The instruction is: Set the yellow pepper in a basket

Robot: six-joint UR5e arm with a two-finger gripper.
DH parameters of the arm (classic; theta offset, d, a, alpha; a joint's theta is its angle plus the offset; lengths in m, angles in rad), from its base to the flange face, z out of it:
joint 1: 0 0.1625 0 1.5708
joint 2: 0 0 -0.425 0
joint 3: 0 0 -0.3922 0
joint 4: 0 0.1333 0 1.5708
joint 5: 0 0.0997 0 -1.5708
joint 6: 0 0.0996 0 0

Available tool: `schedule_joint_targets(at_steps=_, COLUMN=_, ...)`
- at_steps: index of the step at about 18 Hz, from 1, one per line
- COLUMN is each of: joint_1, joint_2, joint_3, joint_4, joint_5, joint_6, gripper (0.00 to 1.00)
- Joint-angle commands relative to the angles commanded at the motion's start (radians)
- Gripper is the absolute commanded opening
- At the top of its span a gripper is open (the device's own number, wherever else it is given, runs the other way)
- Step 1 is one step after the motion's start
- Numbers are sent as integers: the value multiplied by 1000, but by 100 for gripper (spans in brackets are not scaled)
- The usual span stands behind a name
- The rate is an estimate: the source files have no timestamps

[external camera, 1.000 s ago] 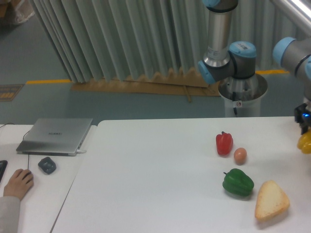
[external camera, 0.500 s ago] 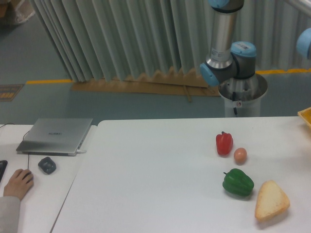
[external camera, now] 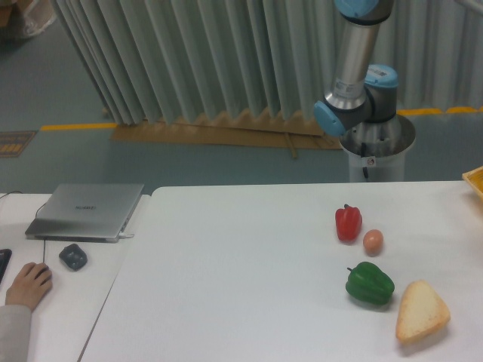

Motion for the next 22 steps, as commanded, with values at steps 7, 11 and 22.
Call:
schedule_joint_targets(at_steps=7, joint_1=-9, joint_2=-5, joint_3=-5, joint_4=17, joint_5=0, joint_6=-44, gripper=100)
schedule_joint_targets(at_steps=11, joint_1=-14, joint_2=3, joint_3=0, joint_4=19, joint_5=-3, joint_6=-72, gripper=100)
schedule_joint_targets(at_steps=22, joint_1=-224, joint_2=66, joint_3=-31, joint_4=3, joint_5=-11, joint_6=-403, gripper=100)
